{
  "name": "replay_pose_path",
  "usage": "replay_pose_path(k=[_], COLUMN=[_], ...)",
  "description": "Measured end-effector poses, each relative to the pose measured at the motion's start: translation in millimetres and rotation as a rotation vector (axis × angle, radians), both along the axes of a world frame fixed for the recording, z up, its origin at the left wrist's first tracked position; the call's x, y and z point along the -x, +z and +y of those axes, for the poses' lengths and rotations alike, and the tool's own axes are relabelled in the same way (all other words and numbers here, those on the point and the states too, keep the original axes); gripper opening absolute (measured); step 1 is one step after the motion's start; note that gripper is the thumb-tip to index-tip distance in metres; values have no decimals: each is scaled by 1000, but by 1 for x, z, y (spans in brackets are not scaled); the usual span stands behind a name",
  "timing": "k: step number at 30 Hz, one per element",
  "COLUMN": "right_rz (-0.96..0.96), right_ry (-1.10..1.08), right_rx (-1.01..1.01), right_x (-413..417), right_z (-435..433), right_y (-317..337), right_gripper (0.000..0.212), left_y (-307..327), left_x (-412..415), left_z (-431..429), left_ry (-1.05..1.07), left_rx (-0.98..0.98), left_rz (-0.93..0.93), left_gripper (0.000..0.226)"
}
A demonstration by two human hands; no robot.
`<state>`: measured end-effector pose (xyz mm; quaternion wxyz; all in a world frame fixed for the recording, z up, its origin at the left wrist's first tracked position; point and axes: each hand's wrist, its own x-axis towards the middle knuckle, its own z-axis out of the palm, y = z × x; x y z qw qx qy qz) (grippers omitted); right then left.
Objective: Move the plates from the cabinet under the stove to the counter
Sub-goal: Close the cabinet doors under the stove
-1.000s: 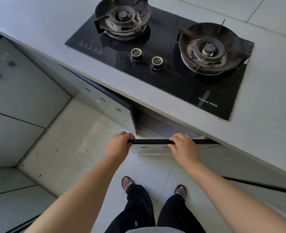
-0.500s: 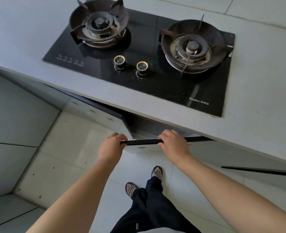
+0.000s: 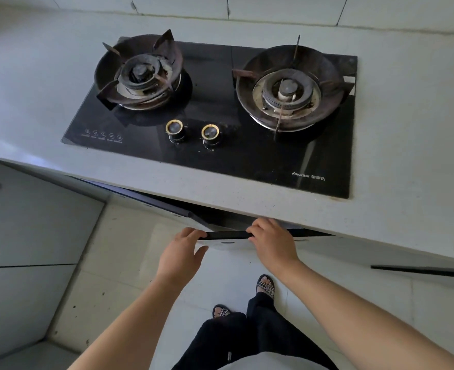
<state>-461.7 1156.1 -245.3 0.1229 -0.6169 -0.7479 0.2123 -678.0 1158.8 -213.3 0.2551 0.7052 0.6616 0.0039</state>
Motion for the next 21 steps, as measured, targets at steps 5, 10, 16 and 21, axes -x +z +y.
replay_pose_path(k=[5, 10, 16, 21], right_rz=[2, -37, 8, -16], right_ry=[-60, -164, -414, -601], right_rx=[-35, -87, -109, -85], right_x=[6, 19, 34, 43], right_z=[-1, -1, -9, -3], right_y=[4, 9, 0, -5], right_gripper=[14, 33, 16, 11], left_y=[-5, -7, -18, -31], left_x=[2, 17, 46, 59], left_z=[1, 9, 14, 26], left_ry=[-66, -170, -398, -551], left_rx=[9, 24, 51, 63], left_rz=[13, 27, 38, 56], left_gripper=[35, 46, 59, 67])
